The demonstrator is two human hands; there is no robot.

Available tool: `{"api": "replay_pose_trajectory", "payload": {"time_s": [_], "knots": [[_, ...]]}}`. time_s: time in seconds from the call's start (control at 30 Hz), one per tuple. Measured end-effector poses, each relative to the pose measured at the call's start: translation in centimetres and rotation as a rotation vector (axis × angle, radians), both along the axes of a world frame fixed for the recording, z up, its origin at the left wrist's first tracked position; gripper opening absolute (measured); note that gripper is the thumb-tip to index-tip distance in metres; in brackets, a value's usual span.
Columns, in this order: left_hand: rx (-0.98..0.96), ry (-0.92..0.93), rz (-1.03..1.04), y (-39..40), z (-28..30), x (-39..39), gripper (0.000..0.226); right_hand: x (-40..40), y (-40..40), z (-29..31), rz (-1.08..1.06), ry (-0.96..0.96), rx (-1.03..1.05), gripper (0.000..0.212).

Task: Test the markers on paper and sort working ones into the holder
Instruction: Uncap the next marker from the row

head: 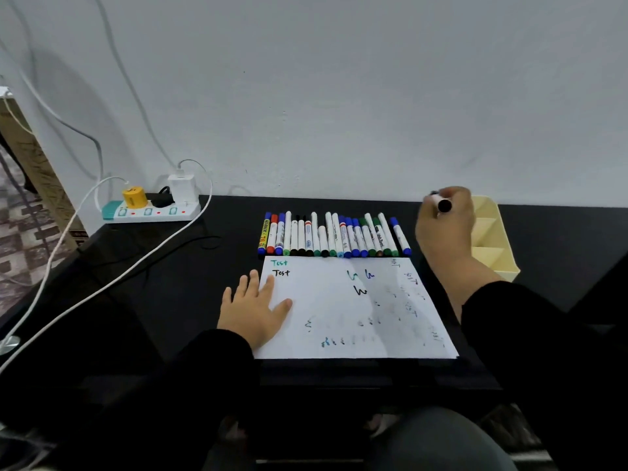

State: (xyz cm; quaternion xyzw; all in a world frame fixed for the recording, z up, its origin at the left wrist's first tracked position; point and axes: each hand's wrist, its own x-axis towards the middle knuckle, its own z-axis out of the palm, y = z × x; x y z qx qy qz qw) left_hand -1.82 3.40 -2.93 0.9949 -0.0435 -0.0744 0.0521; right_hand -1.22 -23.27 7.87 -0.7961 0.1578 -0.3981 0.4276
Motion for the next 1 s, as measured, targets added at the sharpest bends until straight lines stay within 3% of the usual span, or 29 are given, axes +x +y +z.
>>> {"api": "replay_pose_trajectory", "payload": {"time_s": [0.17,0.6,0.8,1.0], "knots": [[0.009,-0.006,-0.004,0.0,0.1,-0.1,0.069,-0.6,-2.8,-0.8,-0.22,0.073,-0.009,0.032],[0.042,-0.022,-0.001,-0.1,-0.3,0.1,0.068,1.6,-6.2,-2.6,-0.28,0.668,-0.313,0.05],[0.043,-0.019,-0.004,-0.1,-0.2,0.0,0.068,1.9,-5.9,-2.5,-0.283,0.712,-0.199,0.051],[0.032,-0.01,0.003,-0.1,-0.1,0.0,0.068,2.1,-4.3,-1.8,-0.304,0.59,-0.02,0.061]]}}
